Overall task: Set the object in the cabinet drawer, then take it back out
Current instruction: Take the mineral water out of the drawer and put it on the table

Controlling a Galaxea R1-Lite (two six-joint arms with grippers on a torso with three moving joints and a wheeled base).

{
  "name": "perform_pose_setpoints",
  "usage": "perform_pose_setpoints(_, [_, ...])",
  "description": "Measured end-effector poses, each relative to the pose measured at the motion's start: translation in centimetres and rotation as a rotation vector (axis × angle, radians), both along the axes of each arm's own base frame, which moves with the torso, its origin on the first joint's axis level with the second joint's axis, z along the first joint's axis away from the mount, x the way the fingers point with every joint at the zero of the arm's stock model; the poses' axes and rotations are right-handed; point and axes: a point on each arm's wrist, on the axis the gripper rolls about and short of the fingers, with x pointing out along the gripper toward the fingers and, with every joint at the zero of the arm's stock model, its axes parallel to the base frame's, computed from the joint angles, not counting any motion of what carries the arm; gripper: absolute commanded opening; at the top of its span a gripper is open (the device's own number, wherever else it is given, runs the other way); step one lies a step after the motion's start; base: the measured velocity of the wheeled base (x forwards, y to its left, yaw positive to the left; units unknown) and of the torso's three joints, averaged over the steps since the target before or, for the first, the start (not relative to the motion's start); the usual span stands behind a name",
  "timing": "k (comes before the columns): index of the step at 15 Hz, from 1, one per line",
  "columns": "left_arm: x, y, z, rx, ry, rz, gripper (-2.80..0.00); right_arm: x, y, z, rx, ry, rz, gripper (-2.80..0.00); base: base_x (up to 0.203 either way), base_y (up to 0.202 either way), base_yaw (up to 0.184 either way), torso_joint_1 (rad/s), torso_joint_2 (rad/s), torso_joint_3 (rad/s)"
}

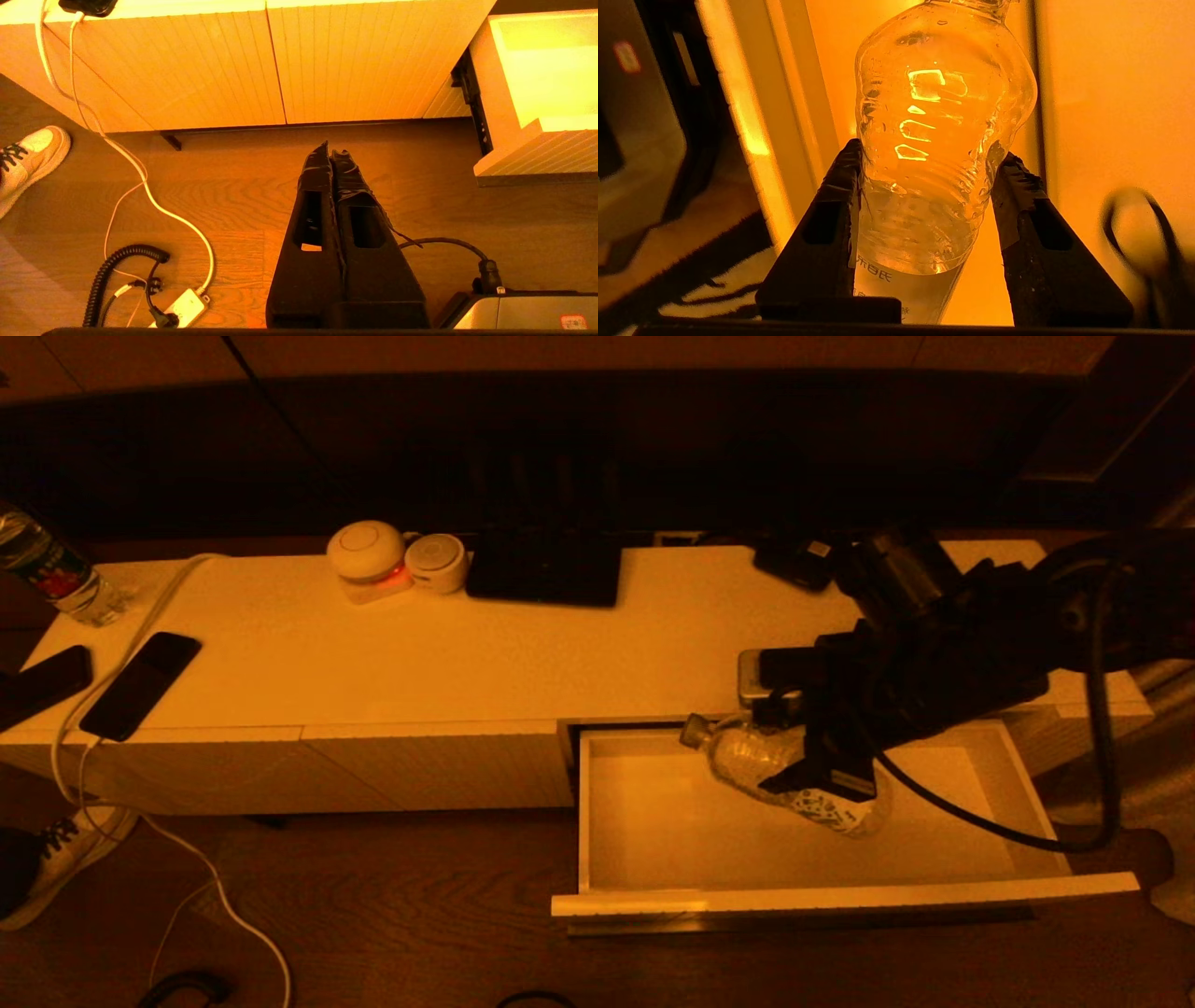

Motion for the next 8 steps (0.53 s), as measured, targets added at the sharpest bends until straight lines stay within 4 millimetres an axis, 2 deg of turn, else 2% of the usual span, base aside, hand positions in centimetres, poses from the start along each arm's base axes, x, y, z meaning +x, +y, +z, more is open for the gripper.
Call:
perform_pose_setpoints(4, [0.0, 0.0, 0.0, 0.000, 0.000, 0.000, -2.80, -3.3, -1.7, 3.1, 0.137, -0.088, -0.098, -2.80, 0.000, 0.000, 0.000, 0.000, 0.00, 0.000])
perform_pose_setpoints(8, [0.0, 0.0, 0.0, 0.000, 0.000, 0.000, -2.80, -4.0, -1.6, 6.0, 0.366, -0.210, -0.290, -2.80, 0.000, 0.000, 0.000, 0.000, 0.00, 0.000])
